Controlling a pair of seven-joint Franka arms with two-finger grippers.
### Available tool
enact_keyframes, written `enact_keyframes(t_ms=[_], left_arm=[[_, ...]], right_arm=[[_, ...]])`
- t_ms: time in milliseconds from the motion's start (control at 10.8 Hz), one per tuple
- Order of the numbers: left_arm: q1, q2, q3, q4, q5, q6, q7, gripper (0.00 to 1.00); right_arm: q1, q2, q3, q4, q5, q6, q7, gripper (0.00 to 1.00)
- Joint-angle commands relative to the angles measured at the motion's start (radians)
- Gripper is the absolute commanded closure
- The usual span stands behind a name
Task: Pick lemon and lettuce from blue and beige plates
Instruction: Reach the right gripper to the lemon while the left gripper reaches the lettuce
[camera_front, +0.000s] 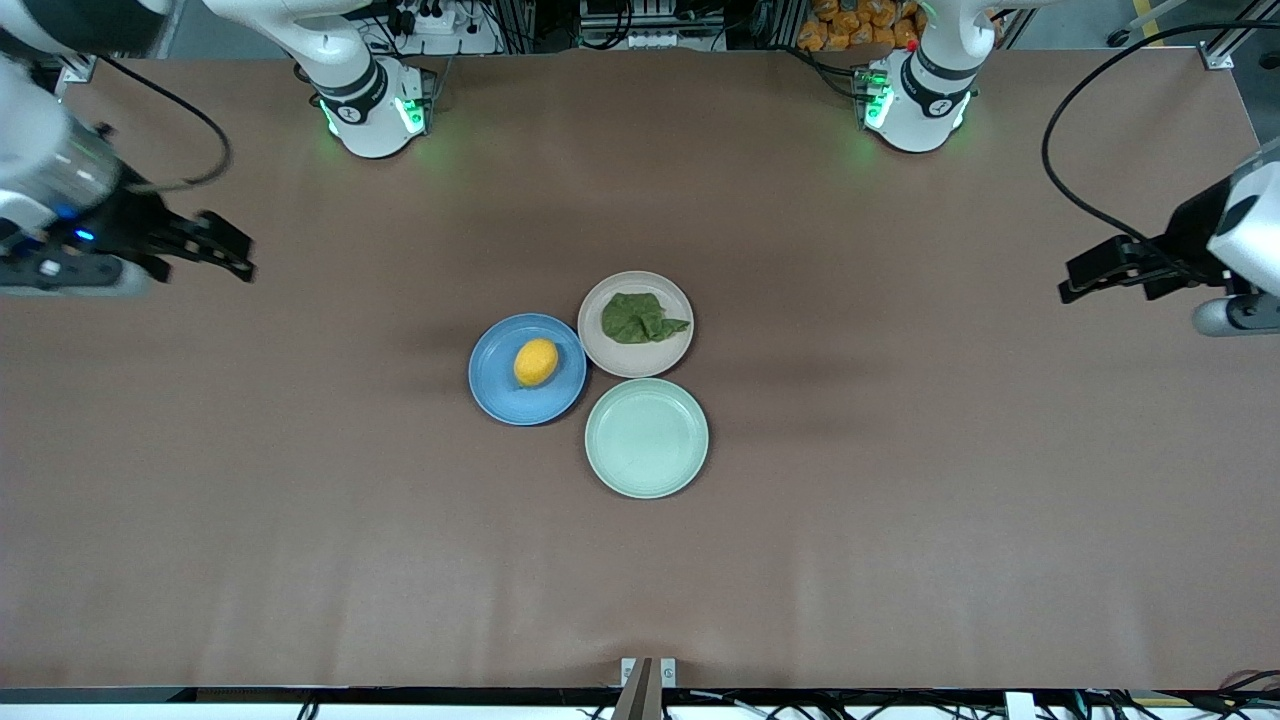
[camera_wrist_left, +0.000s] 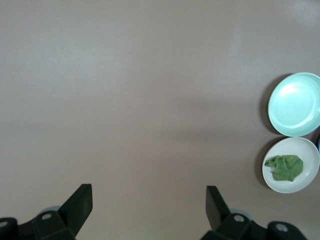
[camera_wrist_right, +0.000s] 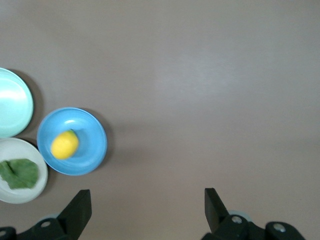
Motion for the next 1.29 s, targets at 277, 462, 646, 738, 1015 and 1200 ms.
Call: enact_keyframes(t_ms=[277, 462, 646, 738, 1015, 1200], left_arm=[[-0.152, 0.114, -0.057, -0.008, -0.022, 0.036, -0.099, 0.0], [-0.268, 0.163, -0.058, -0.008, -0.022, 0.055, -0.316, 0.0], [-0.339, 0.229, -0.061, -0.011, -0.068, 0.123, -0.375, 0.0], [-0.373, 0.262, -0.06, -0.028, -0.076, 0.163, -0.409, 0.0], [-0.427, 0.322, -0.069, -0.114, -0.107, 0.324, -0.447, 0.0], [-0.491, 0.361, -0.07, -0.12, -0.11, 0.368, -0.487, 0.0]], right_arm=[[0.163, 0.253, 0.0, 0.005, 0.022, 0.127, 0.272, 0.0], [0.208, 0.318, 0.0, -0.024, 0.022, 0.206, 0.323, 0.0], [0.223, 0.353, 0.0, -0.077, 0.034, 0.329, 0.334, 0.0], [0.232, 0.376, 0.0, -0.085, 0.057, 0.375, 0.358, 0.0], [0.263, 0.448, 0.0, -0.085, 0.058, 0.472, 0.436, 0.0], [0.271, 0.495, 0.0, -0.084, 0.065, 0.544, 0.479, 0.0]])
